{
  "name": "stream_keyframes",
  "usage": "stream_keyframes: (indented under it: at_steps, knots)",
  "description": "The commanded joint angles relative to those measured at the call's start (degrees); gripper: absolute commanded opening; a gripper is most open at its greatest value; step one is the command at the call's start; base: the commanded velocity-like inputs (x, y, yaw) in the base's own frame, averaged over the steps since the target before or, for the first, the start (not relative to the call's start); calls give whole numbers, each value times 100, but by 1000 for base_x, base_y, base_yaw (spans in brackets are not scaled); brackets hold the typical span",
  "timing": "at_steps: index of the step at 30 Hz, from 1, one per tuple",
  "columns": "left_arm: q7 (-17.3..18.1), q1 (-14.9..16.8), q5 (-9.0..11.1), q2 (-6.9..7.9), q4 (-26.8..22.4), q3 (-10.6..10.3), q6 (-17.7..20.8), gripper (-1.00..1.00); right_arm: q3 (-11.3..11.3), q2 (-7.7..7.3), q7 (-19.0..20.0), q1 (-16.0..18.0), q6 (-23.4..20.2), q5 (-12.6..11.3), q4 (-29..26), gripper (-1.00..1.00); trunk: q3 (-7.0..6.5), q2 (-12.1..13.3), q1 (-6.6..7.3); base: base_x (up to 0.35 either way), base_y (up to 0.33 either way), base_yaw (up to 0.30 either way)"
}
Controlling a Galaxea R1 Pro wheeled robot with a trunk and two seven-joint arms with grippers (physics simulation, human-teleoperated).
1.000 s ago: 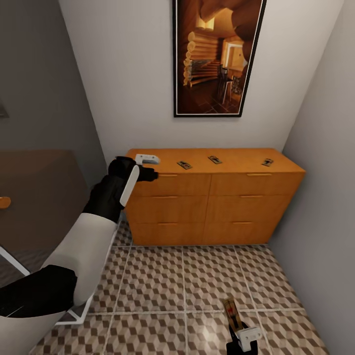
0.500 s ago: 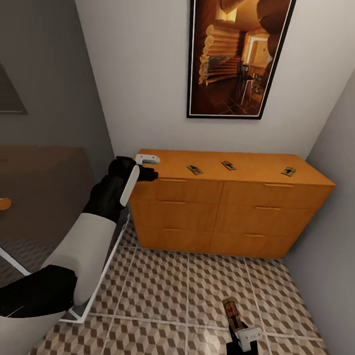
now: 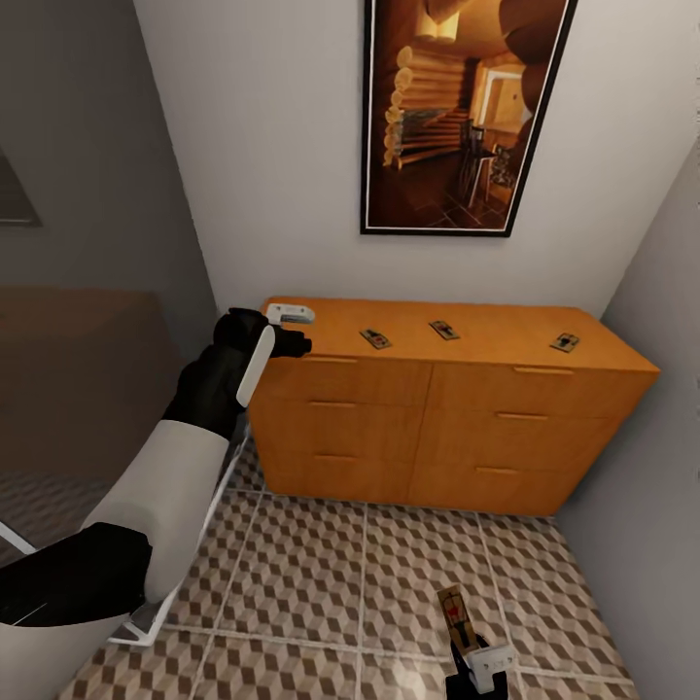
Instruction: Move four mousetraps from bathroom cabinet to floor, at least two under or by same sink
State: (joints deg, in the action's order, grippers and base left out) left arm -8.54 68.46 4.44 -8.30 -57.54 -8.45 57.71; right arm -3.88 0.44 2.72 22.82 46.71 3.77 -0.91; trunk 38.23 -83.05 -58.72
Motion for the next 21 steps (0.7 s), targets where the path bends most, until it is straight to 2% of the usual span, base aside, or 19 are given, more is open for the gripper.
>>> stream_keyframes:
  at_steps: [1,15,21]
  knots:
    - [-51,6,48,-1,-3,-7,21,100,-34,0,0,3,14,-25,4,-100,5,-3,-1,143,-245,0]
    - [-52,4,46,-1,0,-8,21,100,-34,0,0,3,14,-21,4,-100,5,-3,-1,163,-258,0]
    - [-52,3,46,0,-10,-8,21,100,-34,0,0,3,14,-22,4,-100,5,-3,-1,78,-97,0]
